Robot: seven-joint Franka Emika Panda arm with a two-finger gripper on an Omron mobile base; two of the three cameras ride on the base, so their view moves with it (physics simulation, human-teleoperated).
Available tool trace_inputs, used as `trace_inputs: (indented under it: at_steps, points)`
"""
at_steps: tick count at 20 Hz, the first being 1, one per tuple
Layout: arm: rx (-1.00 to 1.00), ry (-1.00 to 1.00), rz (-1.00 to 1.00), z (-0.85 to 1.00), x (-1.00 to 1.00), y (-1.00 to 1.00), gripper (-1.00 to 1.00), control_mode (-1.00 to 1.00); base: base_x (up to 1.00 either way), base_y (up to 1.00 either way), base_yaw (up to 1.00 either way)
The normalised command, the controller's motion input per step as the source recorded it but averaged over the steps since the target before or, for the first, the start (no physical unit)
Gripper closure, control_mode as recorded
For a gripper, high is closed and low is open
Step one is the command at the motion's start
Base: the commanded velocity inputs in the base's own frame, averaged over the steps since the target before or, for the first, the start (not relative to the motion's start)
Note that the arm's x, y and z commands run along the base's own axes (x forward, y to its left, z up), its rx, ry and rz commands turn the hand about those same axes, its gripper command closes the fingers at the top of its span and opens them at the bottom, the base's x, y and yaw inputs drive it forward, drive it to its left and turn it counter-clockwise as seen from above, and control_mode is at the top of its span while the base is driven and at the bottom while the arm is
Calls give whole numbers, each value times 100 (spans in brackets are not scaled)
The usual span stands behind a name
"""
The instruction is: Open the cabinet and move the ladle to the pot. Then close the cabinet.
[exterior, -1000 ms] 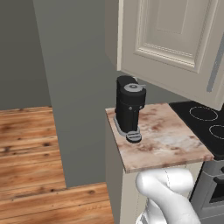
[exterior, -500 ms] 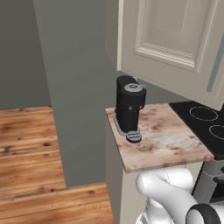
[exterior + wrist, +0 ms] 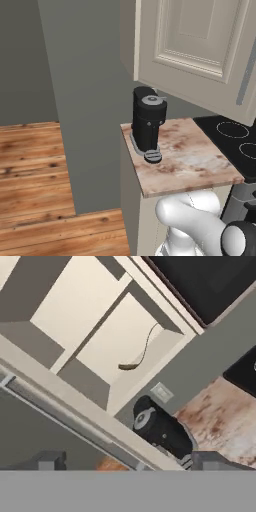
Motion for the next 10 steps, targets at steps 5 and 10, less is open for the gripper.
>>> trace_inputs:
  at_steps: [5,10]
  points:
    - [32,4,8,-23,9,-6,-100,-100,0,0,0]
    - [19,0,0,-24,18,0,-100,-100,0,0,0]
